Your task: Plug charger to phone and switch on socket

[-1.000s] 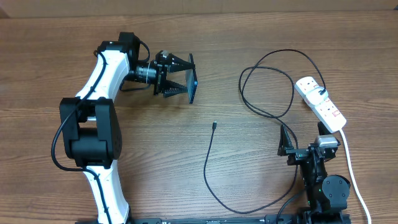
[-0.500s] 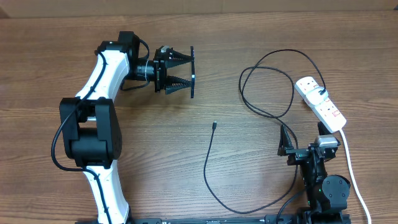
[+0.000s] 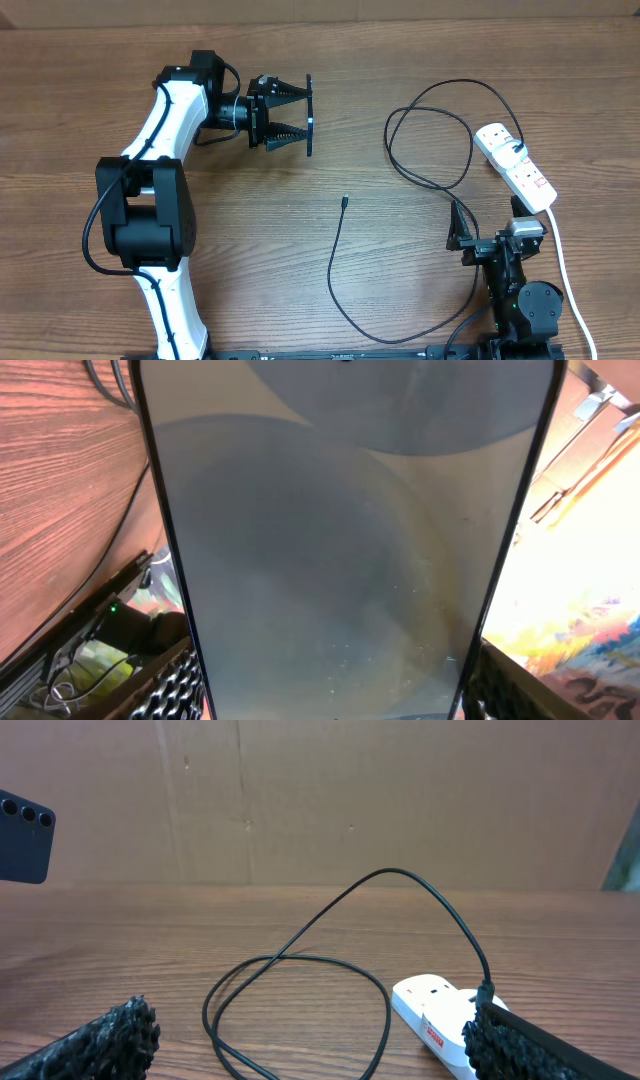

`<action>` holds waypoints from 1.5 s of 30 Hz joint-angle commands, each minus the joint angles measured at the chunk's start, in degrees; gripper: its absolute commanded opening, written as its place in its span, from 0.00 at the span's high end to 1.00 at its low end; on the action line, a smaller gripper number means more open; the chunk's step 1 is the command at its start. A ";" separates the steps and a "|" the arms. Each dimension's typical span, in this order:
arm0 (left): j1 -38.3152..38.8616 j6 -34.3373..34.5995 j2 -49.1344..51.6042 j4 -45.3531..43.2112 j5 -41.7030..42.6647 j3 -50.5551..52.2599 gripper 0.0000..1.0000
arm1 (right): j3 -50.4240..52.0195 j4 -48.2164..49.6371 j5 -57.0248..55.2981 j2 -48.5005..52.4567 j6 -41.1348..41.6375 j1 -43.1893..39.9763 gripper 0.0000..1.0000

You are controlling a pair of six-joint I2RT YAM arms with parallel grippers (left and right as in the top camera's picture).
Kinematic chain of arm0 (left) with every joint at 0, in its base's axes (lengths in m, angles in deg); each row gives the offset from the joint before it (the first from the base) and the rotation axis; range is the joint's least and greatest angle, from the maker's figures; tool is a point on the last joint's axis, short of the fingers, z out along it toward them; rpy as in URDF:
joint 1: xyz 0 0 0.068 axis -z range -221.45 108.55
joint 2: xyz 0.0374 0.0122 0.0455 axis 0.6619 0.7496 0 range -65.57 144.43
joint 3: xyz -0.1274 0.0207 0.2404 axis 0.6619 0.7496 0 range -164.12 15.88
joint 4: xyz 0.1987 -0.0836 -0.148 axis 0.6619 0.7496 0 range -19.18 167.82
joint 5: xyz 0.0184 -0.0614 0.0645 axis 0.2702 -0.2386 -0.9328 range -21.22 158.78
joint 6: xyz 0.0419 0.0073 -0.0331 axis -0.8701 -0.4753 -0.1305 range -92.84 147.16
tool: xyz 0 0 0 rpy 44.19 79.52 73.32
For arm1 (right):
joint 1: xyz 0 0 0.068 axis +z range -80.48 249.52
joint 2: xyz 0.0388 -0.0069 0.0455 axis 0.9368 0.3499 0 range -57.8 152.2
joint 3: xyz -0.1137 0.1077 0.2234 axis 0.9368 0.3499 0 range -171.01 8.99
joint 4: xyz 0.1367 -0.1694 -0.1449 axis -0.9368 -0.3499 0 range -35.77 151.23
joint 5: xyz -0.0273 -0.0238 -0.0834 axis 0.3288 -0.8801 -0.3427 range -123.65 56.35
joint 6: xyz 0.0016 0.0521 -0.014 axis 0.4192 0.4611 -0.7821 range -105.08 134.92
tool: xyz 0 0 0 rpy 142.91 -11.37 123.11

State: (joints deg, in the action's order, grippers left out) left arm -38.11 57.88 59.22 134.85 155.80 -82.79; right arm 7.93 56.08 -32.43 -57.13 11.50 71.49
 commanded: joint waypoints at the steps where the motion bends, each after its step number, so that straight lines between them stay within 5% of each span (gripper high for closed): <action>1: -0.33 0.63 -0.33 -0.15 3.63 -1.66 0.37 | 0.59 0.33 -0.31 -0.50 -0.26 0.22 0.00; 22: -0.44 0.63 -0.33 0.48 3.63 -1.68 0.37 | 0.59 0.42 0.68 -0.50 1.22 0.22 0.00; 28: -0.44 0.61 -0.33 0.48 3.63 -1.66 0.37 | 0.59 3.06 19.06 -0.50 33.42 0.26 0.00; 31: -0.44 0.61 -0.33 0.48 3.63 -1.66 0.37 | 0.59 7.15 22.47 -0.50 42.05 0.26 0.00; 38: -0.44 0.66 -0.33 0.48 3.63 -1.66 0.37 | -3.41 24.35 27.02 -0.46 40.41 0.15 0.00; 45: -0.44 0.66 -0.33 0.48 3.63 -1.66 0.37 | -27.67 -4.83 20.06 8.37 21.42 0.15 0.00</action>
State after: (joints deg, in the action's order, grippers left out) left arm -38.11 58.54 59.22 135.30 155.83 -82.79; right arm -10.39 57.00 -8.89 -52.87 42.49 71.49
